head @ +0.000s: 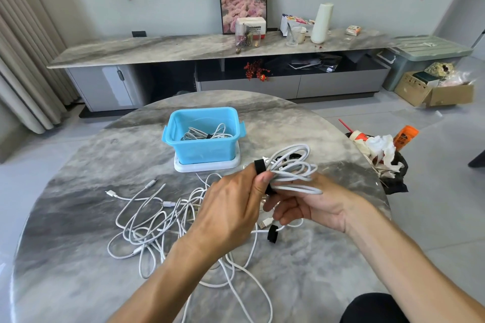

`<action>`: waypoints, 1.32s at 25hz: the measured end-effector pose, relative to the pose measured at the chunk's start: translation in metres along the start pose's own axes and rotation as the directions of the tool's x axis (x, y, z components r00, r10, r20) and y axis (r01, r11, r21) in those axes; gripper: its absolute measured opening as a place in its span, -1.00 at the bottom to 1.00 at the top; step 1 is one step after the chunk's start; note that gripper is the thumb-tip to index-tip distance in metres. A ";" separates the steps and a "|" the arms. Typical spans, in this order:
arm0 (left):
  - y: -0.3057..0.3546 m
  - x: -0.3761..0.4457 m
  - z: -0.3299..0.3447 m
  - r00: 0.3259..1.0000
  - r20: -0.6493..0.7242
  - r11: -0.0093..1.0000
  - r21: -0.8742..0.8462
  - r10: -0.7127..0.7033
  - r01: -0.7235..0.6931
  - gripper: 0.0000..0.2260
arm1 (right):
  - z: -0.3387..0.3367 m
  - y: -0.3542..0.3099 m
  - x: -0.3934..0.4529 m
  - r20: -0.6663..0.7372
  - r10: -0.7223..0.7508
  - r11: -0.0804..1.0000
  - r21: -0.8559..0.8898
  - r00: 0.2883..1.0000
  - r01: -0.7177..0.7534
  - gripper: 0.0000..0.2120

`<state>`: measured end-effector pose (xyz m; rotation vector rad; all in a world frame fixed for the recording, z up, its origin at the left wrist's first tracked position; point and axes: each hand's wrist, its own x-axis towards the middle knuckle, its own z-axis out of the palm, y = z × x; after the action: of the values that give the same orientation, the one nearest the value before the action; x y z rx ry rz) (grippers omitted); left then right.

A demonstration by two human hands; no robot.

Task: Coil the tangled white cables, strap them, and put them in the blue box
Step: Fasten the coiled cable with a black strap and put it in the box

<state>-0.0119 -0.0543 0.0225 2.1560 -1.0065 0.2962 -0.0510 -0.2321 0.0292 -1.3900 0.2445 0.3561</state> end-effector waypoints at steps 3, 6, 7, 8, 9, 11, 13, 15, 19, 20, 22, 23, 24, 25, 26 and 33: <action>-0.001 -0.001 0.000 1.000 0.019 1.000 0.017 0.002 -0.002 -0.77 | -0.001 0.003 0.003 0.011 -0.041 0.999 0.029 0.999 0.040 -0.68; -0.001 -0.002 0.001 0.999 0.033 1.000 0.025 -0.001 0.000 -0.74 | 0.001 0.002 0.002 0.045 -0.067 0.996 0.058 0.997 0.065 -0.74; -0.001 -0.002 0.001 0.999 0.038 1.000 0.021 0.007 -0.008 -0.77 | 0.001 0.002 0.001 0.062 -0.070 0.996 0.065 0.996 0.066 -0.78; -0.001 -0.002 0.001 0.999 0.046 1.000 0.014 0.014 -0.015 -0.80 | 0.000 0.002 0.001 0.079 -0.073 0.995 0.076 0.994 0.067 -0.82; 0.000 -0.002 0.001 0.998 0.055 1.000 0.010 0.017 -0.017 -0.81 | -0.001 0.001 0.000 0.098 -0.073 0.994 0.090 0.993 0.065 -0.85; 0.000 -0.002 0.002 0.998 0.062 1.000 0.011 0.023 -0.023 -0.80 | -0.003 0.001 0.000 0.120 -0.075 0.992 0.114 0.990 0.062 -0.86; -0.001 -0.002 0.003 0.998 0.062 1.000 -0.004 0.031 -0.031 -0.76 | -0.005 0.001 0.001 0.118 -0.073 0.990 0.132 0.990 0.057 -0.83; -0.002 -0.002 0.003 0.997 0.074 0.999 -0.027 0.033 -0.031 -0.67 | -0.006 0.001 0.001 0.108 -0.081 0.988 0.137 0.991 0.066 -0.83; -0.003 -0.002 0.003 0.996 0.076 0.998 -0.049 0.047 -0.043 -0.62 | -0.012 0.001 0.001 0.143 -0.103 0.990 0.113 0.984 0.088 -0.93; -0.003 -0.001 0.002 0.996 0.069 0.997 -0.057 0.049 -0.045 -0.63 | -0.014 0.001 0.000 0.177 -0.113 0.987 0.130 0.978 0.090 -0.81; -0.002 -0.001 0.001 0.996 0.072 0.997 -0.062 0.051 -0.046 -0.60 | -0.017 0.001 -0.002 0.219 -0.113 0.987 0.139 0.969 0.084 -0.69; -0.001 -0.001 0.001 0.995 0.081 0.997 -0.064 0.053 -0.048 -0.58 | -0.018 0.000 -0.004 0.223 -0.117 0.988 0.125 0.968 0.090 -0.73; 0.000 -0.002 0.000 0.994 0.091 0.997 -0.066 0.056 -0.050 -0.58 | -0.019 0.001 -0.004 0.224 -0.118 0.990 0.106 0.967 0.096 -0.81; 0.000 -0.002 0.000 0.993 0.101 0.996 -0.066 0.060 -0.053 -0.59 | -0.017 0.000 -0.005 0.216 -0.104 0.993 0.083 0.971 0.088 -0.89; 0.000 -0.002 0.000 0.992 0.114 0.996 -0.067 0.063 -0.056 -0.59 | -0.017 -0.001 -0.005 0.213 -0.091 0.995 0.051 0.973 0.082 -0.91; 0.003 -0.002 0.000 0.988 0.126 0.994 -0.065 0.092 -0.084 -0.69 | -0.022 0.002 -0.004 0.194 -0.075 0.997 0.030 0.978 0.071 -0.77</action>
<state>-0.0157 -0.0545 0.0232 2.1023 -1.1713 0.1674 -0.0540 -0.2537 0.0254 -1.3278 0.0358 0.4241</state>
